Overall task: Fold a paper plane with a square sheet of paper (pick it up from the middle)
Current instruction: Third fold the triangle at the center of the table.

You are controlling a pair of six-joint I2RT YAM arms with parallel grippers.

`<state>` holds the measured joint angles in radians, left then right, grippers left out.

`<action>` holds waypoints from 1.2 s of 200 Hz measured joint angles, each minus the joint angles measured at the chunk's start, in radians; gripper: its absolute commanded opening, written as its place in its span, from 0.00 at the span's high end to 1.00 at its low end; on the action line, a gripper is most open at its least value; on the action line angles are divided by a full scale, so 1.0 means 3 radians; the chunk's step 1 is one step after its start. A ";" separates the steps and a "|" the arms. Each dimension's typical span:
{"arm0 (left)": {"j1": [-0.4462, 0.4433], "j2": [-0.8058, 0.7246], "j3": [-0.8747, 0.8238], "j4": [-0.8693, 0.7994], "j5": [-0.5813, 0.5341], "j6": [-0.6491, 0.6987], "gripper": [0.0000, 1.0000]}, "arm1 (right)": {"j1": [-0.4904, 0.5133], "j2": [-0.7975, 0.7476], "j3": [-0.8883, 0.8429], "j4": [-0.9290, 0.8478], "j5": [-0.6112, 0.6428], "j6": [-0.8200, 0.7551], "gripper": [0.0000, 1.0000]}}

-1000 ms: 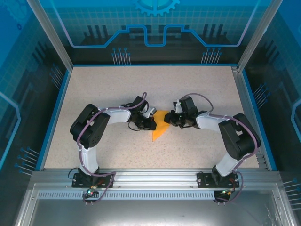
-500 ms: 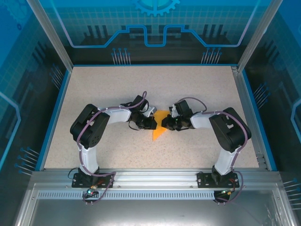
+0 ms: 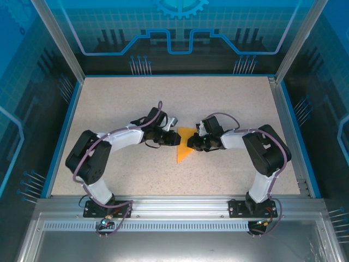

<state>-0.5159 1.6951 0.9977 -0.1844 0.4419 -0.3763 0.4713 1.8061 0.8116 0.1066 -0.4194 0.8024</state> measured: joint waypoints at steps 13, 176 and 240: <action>-0.0001 -0.0071 -0.0050 0.0092 0.0093 -0.0097 0.76 | 0.0000 0.0000 0.0000 0.0000 0.0000 0.0000 0.86; -0.0154 0.0717 0.0033 0.0217 0.0249 -0.0299 0.89 | 0.0052 -0.0347 0.0058 -0.0211 -0.0027 -0.0114 0.85; -0.0154 0.0703 0.0032 0.0202 0.0235 -0.0298 0.86 | 0.0122 -0.0084 0.0038 -0.0019 -0.0018 -0.0058 0.89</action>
<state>-0.5621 1.9060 1.0073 -0.1238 0.5125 -0.4656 0.5079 1.7809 0.8230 0.1009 -0.4248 0.7849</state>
